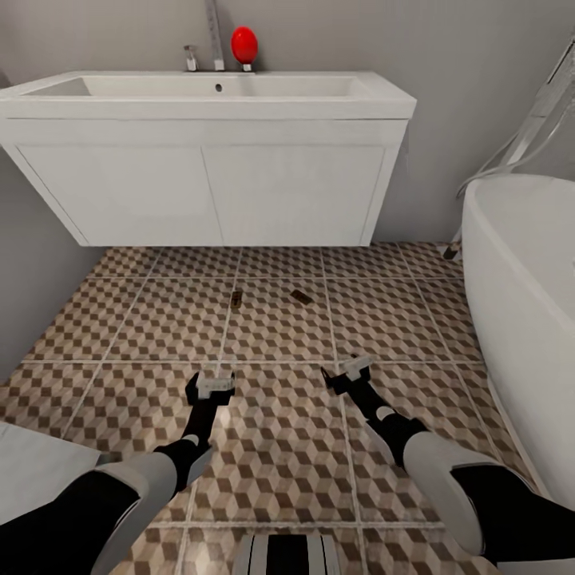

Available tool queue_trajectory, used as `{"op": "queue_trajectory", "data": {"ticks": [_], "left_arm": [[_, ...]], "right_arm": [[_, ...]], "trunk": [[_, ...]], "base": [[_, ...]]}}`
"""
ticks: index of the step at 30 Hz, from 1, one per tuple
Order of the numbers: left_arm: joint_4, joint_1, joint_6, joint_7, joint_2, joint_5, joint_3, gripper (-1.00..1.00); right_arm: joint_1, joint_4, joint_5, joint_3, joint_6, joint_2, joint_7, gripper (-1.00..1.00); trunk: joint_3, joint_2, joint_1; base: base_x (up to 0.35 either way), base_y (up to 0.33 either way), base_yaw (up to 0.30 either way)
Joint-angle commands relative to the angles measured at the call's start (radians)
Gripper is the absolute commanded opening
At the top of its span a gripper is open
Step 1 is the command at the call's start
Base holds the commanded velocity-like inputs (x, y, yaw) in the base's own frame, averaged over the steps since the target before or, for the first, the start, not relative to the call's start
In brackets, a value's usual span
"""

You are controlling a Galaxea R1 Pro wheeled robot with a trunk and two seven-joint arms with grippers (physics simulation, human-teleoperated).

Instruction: Take the four mousetraps from the cabinet in the bathroom and place them on the bathroom floor. Make sure all four end up on the same floor surface, and ensure that at least two of them are either under or directly next to the same bathroom sink.

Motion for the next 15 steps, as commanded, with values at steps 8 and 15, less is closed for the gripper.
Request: {"op": "queue_trajectory", "data": {"ticks": [8,15], "left_arm": [[0.005,0.022,-0.04,0.003,0.001,0.006,-0.009,1.0],[0.005,0.026,-0.047,0.004,0.004,0.007,-0.009,1.0]], "right_arm": [[0.017,0.001,-0.024,0.007,-0.009,-0.005,0.001,1.0],[0.048,0.001,-0.026,0.006,-0.01,-0.005,0.0,1.0]], "trunk": [[0.03,0.002,-0.004],[0.057,0.003,-0.007]], "base": [[0.0,0.0,0.0],[0.0,0.0,0.0]]}}
